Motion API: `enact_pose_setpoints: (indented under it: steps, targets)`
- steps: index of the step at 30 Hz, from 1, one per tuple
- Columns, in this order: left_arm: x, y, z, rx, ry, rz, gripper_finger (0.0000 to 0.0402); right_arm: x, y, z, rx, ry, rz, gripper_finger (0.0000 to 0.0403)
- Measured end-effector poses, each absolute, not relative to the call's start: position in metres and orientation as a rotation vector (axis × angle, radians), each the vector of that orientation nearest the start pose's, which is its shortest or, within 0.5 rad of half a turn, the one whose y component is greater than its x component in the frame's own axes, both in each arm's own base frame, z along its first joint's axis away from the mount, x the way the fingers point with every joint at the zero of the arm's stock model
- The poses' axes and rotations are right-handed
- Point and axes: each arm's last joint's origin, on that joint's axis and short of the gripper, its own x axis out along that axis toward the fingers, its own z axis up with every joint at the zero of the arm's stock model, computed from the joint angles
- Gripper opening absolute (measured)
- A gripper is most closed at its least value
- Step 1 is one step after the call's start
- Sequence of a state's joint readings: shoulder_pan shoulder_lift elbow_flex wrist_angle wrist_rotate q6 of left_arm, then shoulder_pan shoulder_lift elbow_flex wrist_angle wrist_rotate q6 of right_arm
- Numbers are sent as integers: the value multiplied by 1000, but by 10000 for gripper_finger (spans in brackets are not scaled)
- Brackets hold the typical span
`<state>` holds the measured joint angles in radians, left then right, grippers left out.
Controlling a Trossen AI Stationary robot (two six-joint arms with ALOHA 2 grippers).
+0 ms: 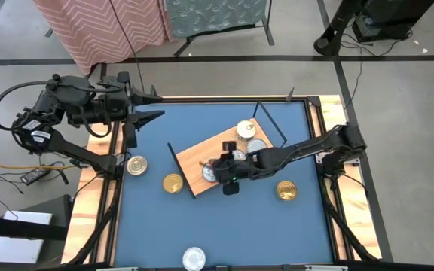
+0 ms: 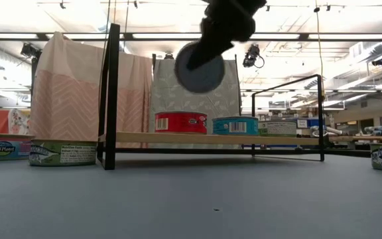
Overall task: Stack canned seafood by type on shelf
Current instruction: Stack the red tuna can on top of the red tuna can on the shelf
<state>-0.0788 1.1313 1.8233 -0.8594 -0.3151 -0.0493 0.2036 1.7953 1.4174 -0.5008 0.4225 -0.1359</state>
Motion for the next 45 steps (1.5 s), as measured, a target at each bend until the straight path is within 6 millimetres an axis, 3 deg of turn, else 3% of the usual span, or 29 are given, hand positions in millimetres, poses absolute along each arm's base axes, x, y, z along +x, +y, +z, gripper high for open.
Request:
enact_pose_setpoints:
  steps: [8,20,30,45]
  targets:
    - [152,-3,529,-27,157,238,179,397,74,226,-467,885,-135,136]
    - [153,-3,529,-30,159,238,179,398,70,228,-576,888,-215,136]
    - [153,-3,529,-29,160,238,179,398,68,227,-613,895,-166,136]
    - [153,-3,529,-27,160,239,179,405,61,232,-549,827,-176,136]
